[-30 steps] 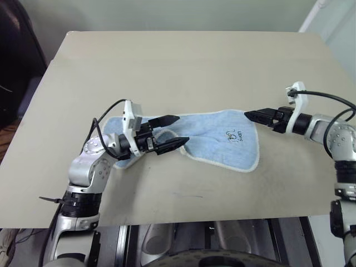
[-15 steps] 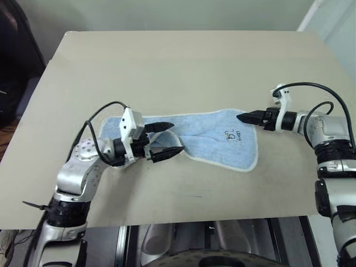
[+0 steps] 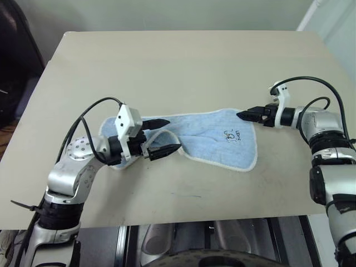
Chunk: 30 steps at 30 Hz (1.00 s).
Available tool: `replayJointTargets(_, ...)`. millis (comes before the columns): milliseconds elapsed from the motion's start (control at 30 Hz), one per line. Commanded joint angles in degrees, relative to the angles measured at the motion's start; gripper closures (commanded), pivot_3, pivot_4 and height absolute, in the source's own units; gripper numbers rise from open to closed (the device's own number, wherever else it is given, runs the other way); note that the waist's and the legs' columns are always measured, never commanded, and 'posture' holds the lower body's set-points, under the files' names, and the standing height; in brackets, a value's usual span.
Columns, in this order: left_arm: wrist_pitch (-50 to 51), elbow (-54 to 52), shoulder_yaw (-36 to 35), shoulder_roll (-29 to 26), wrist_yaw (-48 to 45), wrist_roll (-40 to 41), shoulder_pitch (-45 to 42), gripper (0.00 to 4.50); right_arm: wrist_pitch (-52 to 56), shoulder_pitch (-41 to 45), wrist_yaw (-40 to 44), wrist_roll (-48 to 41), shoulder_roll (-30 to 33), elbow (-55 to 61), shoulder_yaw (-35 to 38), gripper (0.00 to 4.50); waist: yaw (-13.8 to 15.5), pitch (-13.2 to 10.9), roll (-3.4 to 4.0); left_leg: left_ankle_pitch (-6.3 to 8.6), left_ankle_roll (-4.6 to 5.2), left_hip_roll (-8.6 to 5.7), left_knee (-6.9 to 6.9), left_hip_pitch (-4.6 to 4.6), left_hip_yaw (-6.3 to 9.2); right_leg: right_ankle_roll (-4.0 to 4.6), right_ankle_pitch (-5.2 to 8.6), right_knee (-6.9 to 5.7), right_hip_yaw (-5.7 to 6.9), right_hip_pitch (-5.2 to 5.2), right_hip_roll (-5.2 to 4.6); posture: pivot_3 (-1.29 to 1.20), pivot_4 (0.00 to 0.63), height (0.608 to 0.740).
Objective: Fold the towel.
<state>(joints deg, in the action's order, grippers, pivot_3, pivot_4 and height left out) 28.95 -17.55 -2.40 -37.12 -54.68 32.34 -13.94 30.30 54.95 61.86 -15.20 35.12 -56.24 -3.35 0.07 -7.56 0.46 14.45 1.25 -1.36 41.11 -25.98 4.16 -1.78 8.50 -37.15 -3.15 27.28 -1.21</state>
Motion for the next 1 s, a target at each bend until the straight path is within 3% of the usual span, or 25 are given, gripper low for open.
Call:
replayJointTargets(33, 0.0, -2.1, -1.6, -0.5, 0.4, 1.1, 0.0, 0.00, -2.3, 1.2, 2.0, 1.8, 0.7, -1.2, 0.8, 0.03, 0.0, 0.0, 0.00, 0.00, -0.01, 0.00, 0.00, 0.00, 0.00, 0.01, 0.00, 0.00, 0.01, 0.00, 0.00, 0.00, 0.150, 0.703)
replayJointTargets(400, 0.0, -3.0, -1.7, 0.1, 0.9, 1.6, 0.8, 0.00, -1.0, -3.7, 10.3, 3.4, -3.4, 7.0, -2.1, 0.03, -0.5, 0.0, -0.01, 0.04, -0.14, 0.09, -0.04, 0.06, 0.00, 0.09, 0.04, -0.03, 0.03, -0.01, 0.07, 0.00, 0.150, 0.703)
replayJointTargets(800, -1.6, -2.5, -1.9, 0.1, 1.0, 1.2, 1.7, 0.00, -3.2, -0.4, 6.9, 4.3, -2.3, 2.0, 1.5, 0.03, -0.6, 0.0, 0.00, -0.02, -0.22, 0.13, -0.04, 0.19, 0.01, 0.28, 0.06, -0.29, 0.03, -0.01, 0.12, 0.00, 0.150, 0.703)
replayJointTargets(900, -1.8, -2.3, -1.4, 0.4, 1.2, 1.0, 1.5, 0.00, -0.4, -1.6, 10.3, 2.3, -1.6, 7.0, 1.7, 0.62, -0.3, 0.0, 0.01, -0.06, -0.22, 0.13, -0.04, 0.19, 0.02, 0.31, 0.05, -0.34, 0.03, 0.01, 0.12, 0.00, 0.150, 0.703)
replayJointTargets(1000, -2.0, -2.3, -1.4, 0.7, 1.5, 1.0, 1.1, 0.00, 3.0, -4.2, 12.0, 0.5, -1.0, 15.3, 1.7, 1.65, -0.4, 0.0, 0.01, -0.07, -0.28, 0.13, -0.04, 0.09, 0.01, 0.35, 0.08, -0.40, 0.03, 0.15, 0.12, 0.00, 0.150, 0.703)
